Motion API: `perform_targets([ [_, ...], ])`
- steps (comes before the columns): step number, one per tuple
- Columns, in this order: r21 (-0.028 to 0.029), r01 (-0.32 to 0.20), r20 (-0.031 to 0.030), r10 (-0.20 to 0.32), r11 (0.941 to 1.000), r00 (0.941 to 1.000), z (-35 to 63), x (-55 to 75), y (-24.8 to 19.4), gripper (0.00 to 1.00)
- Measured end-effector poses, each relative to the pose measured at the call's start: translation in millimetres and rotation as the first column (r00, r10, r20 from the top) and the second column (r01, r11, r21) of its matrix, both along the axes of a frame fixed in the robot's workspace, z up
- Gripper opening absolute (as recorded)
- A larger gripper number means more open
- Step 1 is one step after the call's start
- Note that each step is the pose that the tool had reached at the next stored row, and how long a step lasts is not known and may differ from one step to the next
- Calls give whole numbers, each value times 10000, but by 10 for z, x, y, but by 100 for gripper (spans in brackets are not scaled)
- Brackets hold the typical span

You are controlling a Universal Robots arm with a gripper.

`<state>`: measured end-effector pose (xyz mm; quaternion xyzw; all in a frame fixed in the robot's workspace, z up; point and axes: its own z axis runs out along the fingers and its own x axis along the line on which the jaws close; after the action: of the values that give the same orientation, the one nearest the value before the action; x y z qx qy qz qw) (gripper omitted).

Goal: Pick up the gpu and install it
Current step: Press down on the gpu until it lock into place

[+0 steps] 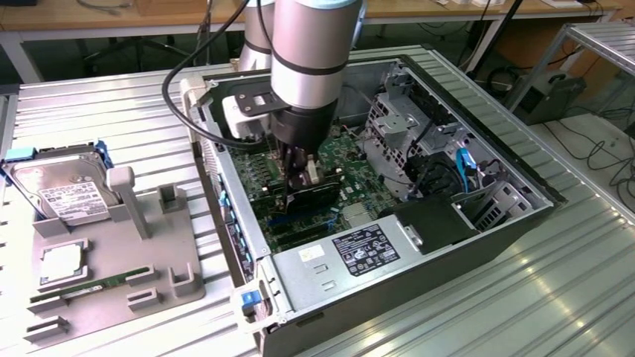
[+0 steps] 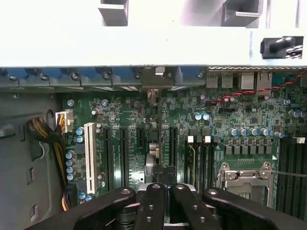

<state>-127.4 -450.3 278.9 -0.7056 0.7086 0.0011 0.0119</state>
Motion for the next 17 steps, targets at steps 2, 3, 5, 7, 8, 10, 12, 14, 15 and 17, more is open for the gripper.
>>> perform_targets([
  [2, -4, 0, -2, 0, 10000, 10000, -23, -4, 0, 11],
  [3, -6, 0, -3, 0, 10000, 10000, -39, -7, -1, 11],
  [5, 0, 0, 1, 0, 10000, 10000, -66, -8, 0, 11],
  [7, -5, 1, -3, -1, 10000, 10000, -89, -11, 0, 11],
  [8, -6, 1, -4, -1, 10000, 10000, -90, -12, -1, 11],
  [10, 1, 1, 3, -1, 10000, 10000, -92, -11, 0, 11],
  [12, 15, 1, 12, -1, 10000, 10000, -75, -10, 2, 11],
  [14, 6, 1, 6, -1, 10000, 10000, -58, -1, 1, 11],
  [15, 4, 1, 3, -1, 10000, 10000, -54, 12, 0, 11],
  [17, 46, 1, 2, -1, 10000, 10000, -48, 53, 0, 11],
])
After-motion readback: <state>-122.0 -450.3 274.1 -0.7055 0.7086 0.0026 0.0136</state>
